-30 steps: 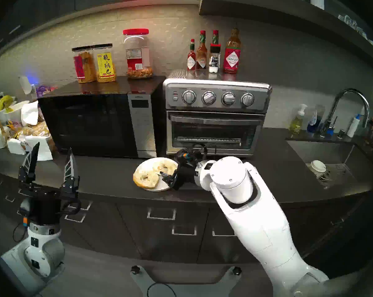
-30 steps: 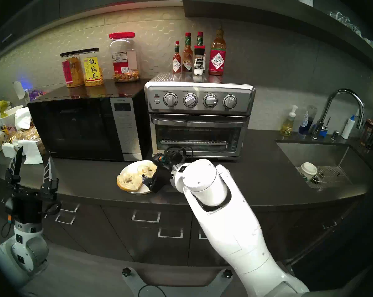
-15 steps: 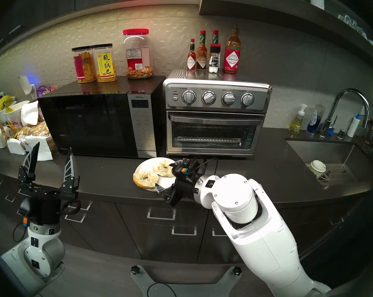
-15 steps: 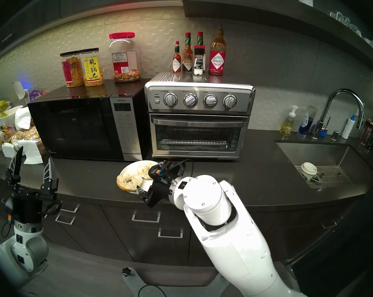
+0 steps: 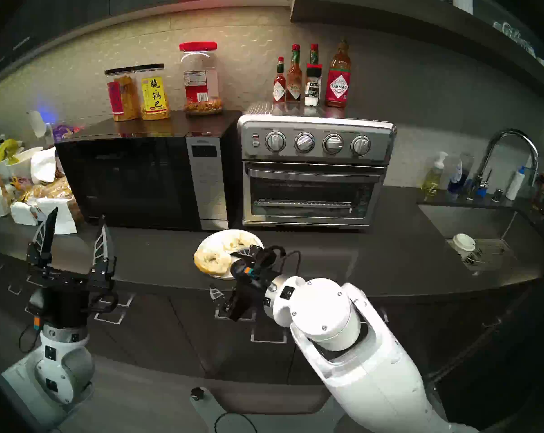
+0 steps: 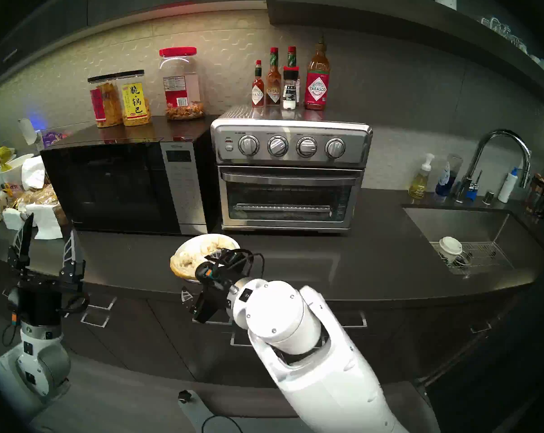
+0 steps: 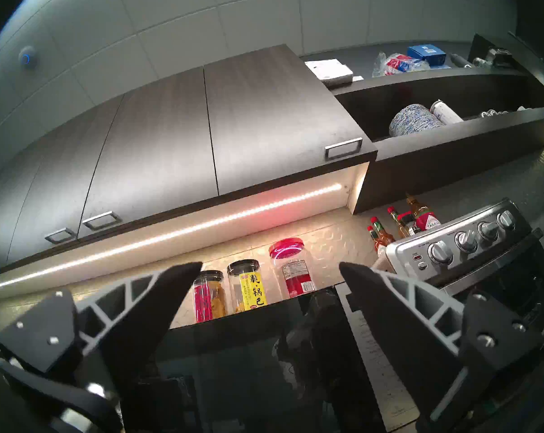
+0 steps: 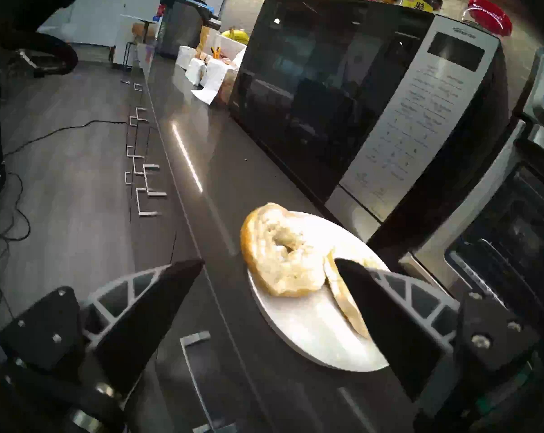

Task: Open the oven and place the bagel inside on the rack

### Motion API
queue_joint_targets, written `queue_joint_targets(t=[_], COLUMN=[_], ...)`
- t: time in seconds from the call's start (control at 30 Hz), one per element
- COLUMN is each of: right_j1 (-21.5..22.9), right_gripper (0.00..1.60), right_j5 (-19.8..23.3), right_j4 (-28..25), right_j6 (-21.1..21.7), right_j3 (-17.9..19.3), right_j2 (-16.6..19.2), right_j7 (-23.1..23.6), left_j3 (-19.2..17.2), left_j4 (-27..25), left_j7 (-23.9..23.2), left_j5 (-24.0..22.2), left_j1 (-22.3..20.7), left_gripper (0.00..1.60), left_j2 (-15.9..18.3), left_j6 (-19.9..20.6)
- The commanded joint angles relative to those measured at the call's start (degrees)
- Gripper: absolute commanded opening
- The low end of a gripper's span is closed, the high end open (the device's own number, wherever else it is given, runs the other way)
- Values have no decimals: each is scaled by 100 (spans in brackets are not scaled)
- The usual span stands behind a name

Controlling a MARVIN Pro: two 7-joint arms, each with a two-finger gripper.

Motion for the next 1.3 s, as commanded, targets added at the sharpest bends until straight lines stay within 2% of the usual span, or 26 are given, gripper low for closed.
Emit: queue_joint_targets(t=[0.0,0.5,1.27], right_j1=[94,452,714], right_gripper=[160,160,160], right_j5=[47,170,175], right_j4=[48,562,1048], right_j6=[-114,-208,-356], right_j3=[-219,-541,-561], right_j2=[-97,-273,-503], right_j7=[-271,-704,-990], left_j3=[-38,-36,-38], left_j4=[-49,-48,-49], left_j7=[4,4,4], left_j5=[3,4,3], left_j1=[-4,-7,-5], left_gripper=[160,160,160], left_j2=[1,1,1], left_j6=[-2,-3,-2])
